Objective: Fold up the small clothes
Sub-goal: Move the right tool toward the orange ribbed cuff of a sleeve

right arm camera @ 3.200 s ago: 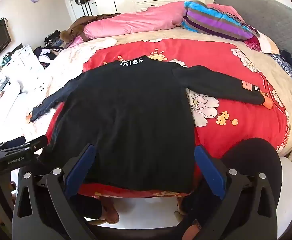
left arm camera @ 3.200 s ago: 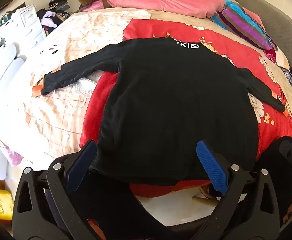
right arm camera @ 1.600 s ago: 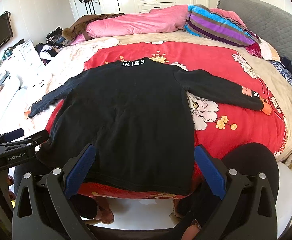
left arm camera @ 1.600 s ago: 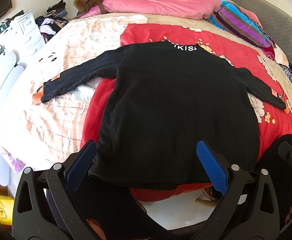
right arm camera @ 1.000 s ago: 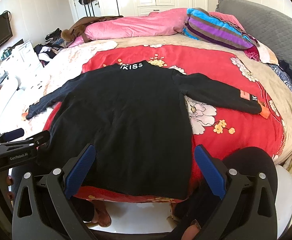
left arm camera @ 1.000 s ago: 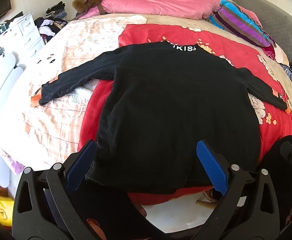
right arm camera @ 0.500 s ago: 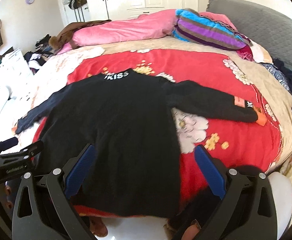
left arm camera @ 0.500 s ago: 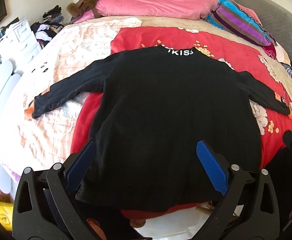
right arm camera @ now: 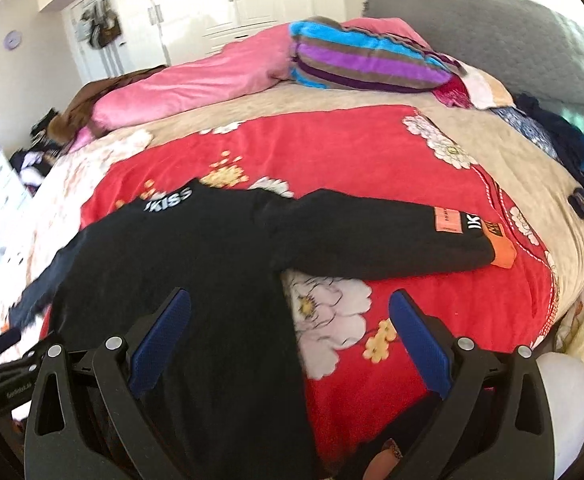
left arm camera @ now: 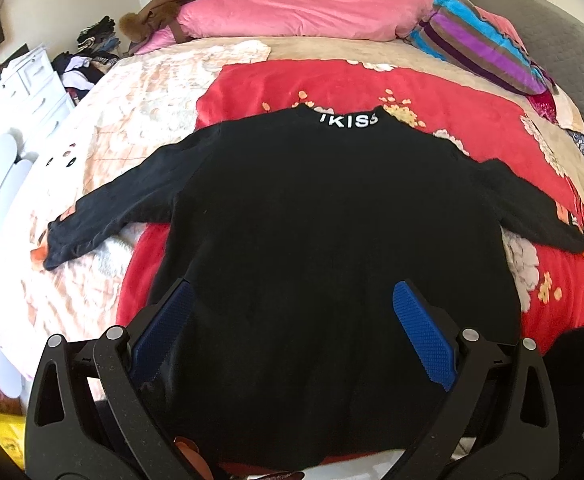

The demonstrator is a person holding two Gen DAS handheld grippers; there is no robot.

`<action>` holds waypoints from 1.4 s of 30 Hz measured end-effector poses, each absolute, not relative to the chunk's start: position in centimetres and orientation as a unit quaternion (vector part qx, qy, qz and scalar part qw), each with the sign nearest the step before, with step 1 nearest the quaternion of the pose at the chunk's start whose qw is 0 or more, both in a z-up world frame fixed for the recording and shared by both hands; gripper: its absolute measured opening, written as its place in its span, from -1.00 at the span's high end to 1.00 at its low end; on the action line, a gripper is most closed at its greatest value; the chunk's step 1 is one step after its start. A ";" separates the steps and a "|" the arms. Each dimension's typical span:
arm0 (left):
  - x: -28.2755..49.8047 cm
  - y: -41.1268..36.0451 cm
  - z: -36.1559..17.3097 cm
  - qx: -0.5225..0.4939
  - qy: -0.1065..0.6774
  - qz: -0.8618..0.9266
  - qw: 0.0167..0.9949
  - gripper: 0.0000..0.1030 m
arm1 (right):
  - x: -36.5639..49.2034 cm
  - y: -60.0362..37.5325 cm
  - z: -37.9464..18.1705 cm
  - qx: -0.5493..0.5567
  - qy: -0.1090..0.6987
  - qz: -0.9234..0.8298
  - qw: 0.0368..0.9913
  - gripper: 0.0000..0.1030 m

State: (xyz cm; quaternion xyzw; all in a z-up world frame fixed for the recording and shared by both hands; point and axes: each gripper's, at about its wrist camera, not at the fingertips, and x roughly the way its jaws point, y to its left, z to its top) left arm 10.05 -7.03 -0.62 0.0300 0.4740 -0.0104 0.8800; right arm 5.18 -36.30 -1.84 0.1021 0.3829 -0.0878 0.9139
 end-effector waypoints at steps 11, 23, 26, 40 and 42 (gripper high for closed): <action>14.9 -8.2 -1.6 0.015 0.478 -0.007 0.878 -0.82 | 10.3 -42.0 -2.3 0.138 0.366 -0.162 0.906 -0.92; 20.1 -10.0 -2.7 0.016 0.470 -0.017 0.882 -0.82 | 12.6 -52.0 -4.8 0.199 0.369 -0.271 0.867 -0.92; 21.6 -10.7 -3.1 0.019 0.465 -0.022 0.885 -0.82 | 12.1 -54.7 -5.6 0.215 0.366 -0.298 0.855 -0.92; 24.6 -10.3 -8.8 0.028 0.488 -0.042 0.872 -0.82 | 10.1 -64.8 -12.5 0.270 0.417 -0.383 0.779 -0.92; 25.0 -9.8 -9.6 0.026 0.495 -0.042 0.868 -0.82 | 10.4 -65.0 -13.3 0.283 0.424 -0.377 0.774 -0.92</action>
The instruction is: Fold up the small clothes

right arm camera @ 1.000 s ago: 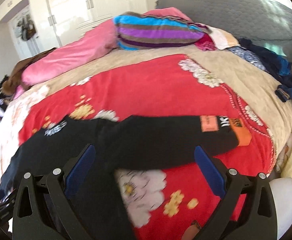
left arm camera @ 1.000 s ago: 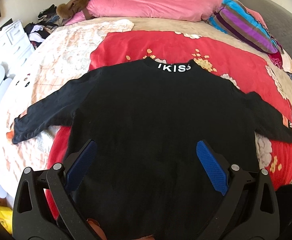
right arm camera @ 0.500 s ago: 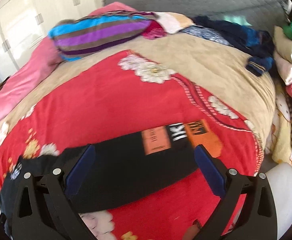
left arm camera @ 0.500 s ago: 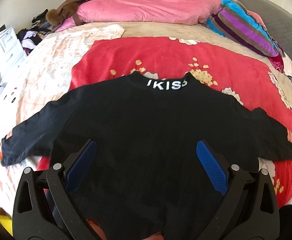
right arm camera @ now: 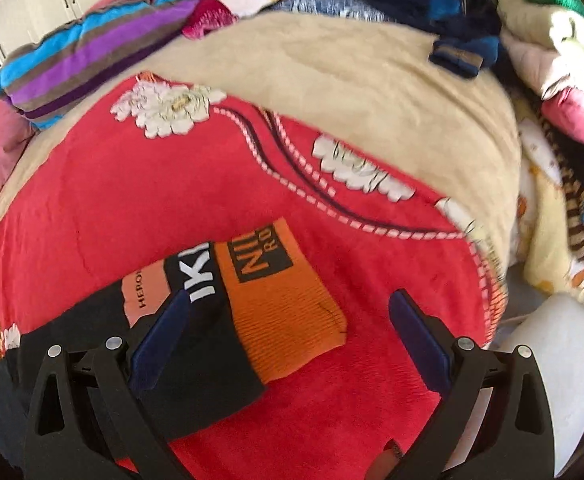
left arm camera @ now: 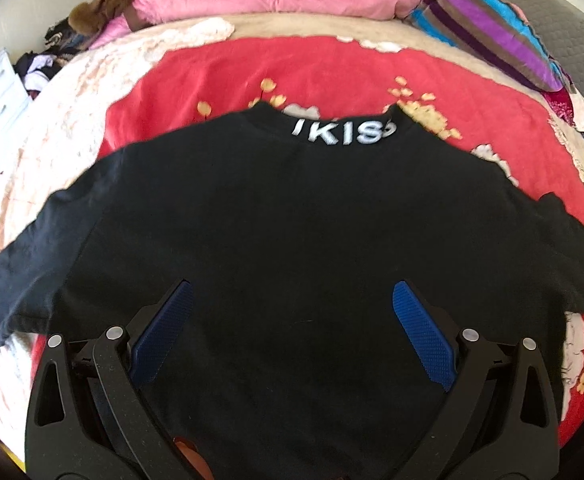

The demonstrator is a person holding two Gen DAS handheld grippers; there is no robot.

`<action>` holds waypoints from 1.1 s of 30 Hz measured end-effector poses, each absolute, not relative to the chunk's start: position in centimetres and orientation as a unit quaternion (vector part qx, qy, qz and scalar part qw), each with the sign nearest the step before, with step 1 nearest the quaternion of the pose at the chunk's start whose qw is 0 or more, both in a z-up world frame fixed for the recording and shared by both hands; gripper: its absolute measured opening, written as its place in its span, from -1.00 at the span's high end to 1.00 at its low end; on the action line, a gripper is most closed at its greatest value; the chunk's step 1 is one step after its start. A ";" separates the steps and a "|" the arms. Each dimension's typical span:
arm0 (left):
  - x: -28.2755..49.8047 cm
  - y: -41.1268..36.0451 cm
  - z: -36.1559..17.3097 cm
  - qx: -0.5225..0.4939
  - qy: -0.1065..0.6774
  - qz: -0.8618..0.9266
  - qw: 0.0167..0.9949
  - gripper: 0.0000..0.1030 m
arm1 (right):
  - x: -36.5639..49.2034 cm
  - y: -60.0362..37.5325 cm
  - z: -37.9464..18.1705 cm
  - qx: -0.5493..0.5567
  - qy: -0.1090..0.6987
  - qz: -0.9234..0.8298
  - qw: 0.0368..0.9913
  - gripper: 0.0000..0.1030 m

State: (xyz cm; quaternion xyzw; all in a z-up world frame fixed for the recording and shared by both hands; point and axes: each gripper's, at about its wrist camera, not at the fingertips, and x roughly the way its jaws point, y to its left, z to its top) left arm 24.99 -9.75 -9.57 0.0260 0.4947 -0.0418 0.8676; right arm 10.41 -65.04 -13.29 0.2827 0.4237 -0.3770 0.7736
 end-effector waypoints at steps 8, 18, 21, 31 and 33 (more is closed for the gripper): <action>25.7 -8.0 -11.6 0.014 0.522 -0.029 0.852 -0.82 | 11.8 -64.6 -14.6 0.276 0.445 -0.337 0.783 -0.12; 25.6 -8.1 -11.4 0.019 0.521 -0.030 0.853 -0.82 | 11.9 -61.3 -9.9 0.252 0.367 -0.248 0.861 0.59; 25.5 -7.7 -10.9 0.014 0.518 -0.030 0.855 -0.82 | 12.2 -59.3 -8.1 0.276 0.340 -0.194 0.878 0.59; 26.1 -4.3 -8.5 -0.020 0.506 -0.015 0.862 -0.82 | 18.2 -44.2 -3.3 0.267 0.326 0.059 0.905 0.60; 26.3 -3.1 -8.0 -0.028 0.502 -0.001 0.864 -0.82 | 19.6 -40.9 -3.5 0.260 0.343 0.098 0.897 0.60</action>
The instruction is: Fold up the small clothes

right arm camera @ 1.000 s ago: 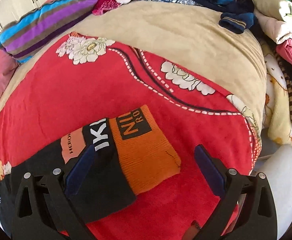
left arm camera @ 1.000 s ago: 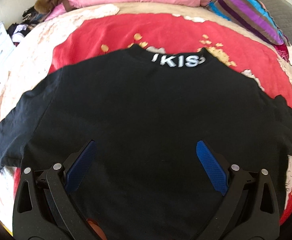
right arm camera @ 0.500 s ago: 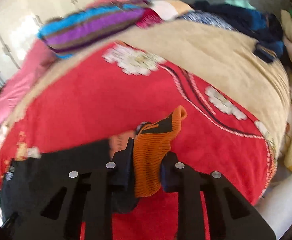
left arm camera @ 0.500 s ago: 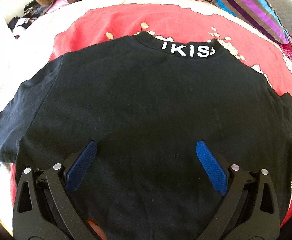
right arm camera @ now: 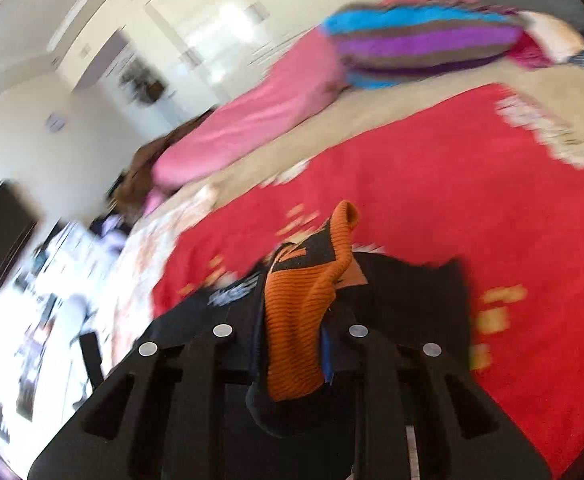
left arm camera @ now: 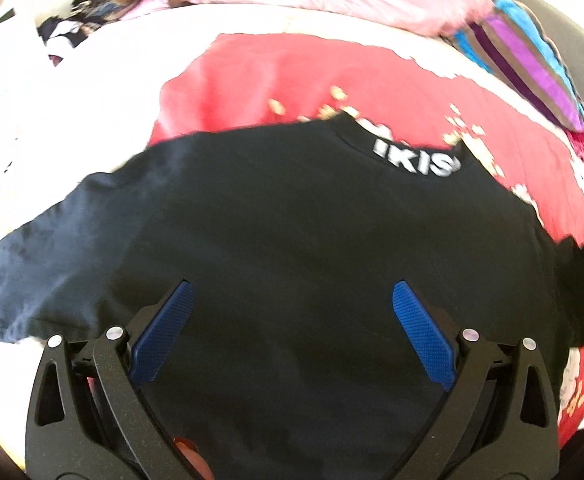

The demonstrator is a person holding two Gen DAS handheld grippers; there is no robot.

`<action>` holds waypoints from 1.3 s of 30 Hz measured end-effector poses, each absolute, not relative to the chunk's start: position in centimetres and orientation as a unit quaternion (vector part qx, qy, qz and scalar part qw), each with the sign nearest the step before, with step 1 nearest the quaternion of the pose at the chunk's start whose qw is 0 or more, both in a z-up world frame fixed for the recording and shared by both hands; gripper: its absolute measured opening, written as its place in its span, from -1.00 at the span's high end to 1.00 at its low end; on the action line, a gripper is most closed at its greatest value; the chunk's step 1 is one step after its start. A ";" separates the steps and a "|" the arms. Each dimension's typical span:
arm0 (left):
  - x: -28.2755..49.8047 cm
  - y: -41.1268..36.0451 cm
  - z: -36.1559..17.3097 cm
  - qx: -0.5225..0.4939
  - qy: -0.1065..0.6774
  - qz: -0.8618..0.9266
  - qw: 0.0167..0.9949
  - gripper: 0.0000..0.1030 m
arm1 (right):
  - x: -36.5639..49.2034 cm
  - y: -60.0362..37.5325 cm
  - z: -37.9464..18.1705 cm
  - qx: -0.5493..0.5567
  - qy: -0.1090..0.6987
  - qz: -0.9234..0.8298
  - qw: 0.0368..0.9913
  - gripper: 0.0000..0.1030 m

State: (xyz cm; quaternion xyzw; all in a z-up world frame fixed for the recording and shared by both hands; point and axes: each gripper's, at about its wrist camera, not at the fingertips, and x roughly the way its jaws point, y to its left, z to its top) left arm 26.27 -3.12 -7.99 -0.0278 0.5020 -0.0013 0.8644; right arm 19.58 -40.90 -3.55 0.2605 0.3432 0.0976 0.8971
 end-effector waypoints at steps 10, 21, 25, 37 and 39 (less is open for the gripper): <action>26.8 0.9 -6.4 -0.074 0.486 0.024 0.871 -0.82 | 22.5 -32.7 -7.8 0.211 0.408 0.157 0.874 0.38; 26.5 -1.8 -7.3 -0.107 0.503 -0.050 0.856 -0.82 | 20.5 -36.2 -6.5 0.167 0.370 0.121 0.906 -0.20; 25.8 -5.2 -9.1 -0.126 0.531 -0.121 0.829 -0.82 | 20.9 -39.5 -7.5 0.180 0.382 0.066 0.904 -0.20; 23.4 -11.5 -10.9 -0.024 0.506 -0.109 0.855 0.94 | 21.1 -41.8 -8.4 0.193 0.380 0.040 0.904 -0.21; 23.3 -11.7 -10.8 -0.025 0.502 -0.126 0.855 1.00 | 21.2 -41.9 -8.6 0.193 0.382 0.040 0.903 -0.21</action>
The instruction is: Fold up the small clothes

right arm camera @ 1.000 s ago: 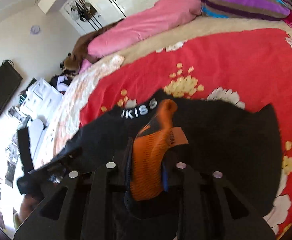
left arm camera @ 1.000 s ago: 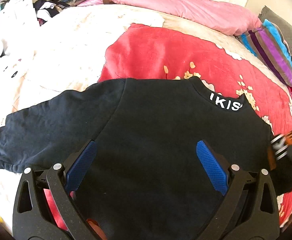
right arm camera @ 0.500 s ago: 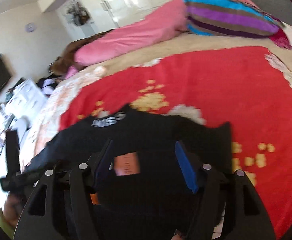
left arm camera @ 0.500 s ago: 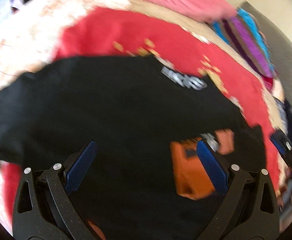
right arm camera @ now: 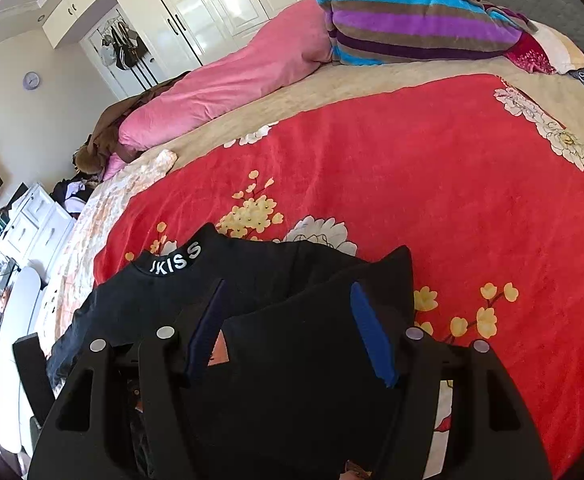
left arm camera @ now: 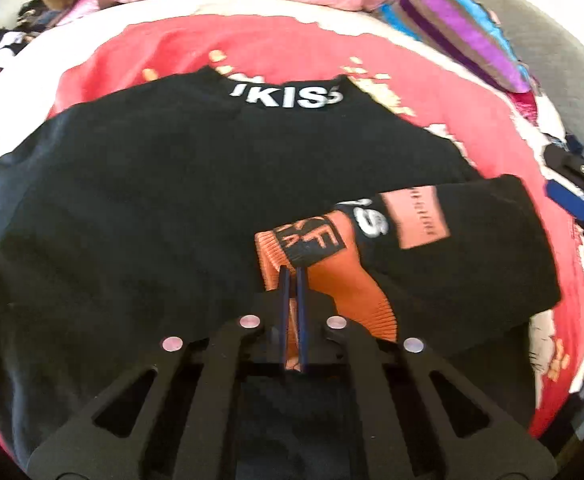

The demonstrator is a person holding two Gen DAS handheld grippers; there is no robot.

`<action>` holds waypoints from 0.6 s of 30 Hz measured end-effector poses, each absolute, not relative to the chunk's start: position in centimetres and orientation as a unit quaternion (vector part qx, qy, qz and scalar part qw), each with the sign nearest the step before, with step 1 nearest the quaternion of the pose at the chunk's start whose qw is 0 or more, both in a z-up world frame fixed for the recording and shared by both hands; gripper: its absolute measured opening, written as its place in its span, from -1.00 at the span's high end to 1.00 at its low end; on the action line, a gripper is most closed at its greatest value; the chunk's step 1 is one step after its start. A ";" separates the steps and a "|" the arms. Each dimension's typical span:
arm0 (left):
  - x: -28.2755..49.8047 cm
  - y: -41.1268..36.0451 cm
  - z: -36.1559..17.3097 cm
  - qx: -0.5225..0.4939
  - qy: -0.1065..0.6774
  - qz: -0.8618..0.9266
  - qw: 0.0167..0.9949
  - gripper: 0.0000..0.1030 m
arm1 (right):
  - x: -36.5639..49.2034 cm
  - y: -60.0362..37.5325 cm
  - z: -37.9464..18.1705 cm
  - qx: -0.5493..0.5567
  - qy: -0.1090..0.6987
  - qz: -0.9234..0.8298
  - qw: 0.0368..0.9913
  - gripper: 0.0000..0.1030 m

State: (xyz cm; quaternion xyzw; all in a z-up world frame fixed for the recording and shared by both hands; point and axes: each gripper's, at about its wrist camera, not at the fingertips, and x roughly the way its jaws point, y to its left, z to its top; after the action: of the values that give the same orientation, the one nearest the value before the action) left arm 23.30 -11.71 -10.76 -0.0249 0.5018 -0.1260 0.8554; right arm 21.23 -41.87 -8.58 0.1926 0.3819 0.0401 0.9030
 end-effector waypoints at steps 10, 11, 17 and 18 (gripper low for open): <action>24.0 -10.1 -8.0 -0.064 0.470 -0.164 0.865 1.00 | 21.5 -42.4 -9.0 0.198 0.383 0.028 0.902 -0.21; 24.4 -9.8 -7.9 -0.070 0.470 -0.165 0.864 1.00 | 21.5 -42.4 -9.0 0.197 0.383 0.028 0.902 -0.21; 25.3 -8.6 -9.2 -0.112 0.516 -0.188 0.828 0.94 | 21.5 -42.6 -9.0 0.196 0.385 0.025 0.902 -0.21; 25.3 -8.4 -9.5 -0.120 0.524 -0.189 0.822 0.85 | 21.6 -42.6 -9.1 0.196 0.385 0.025 0.901 -0.21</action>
State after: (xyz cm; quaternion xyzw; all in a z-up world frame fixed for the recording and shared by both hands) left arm 25.30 -8.40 -9.52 -0.1195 0.5236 -0.1892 0.8221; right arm 21.57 -42.63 -9.05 0.1965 0.3851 0.0249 0.9014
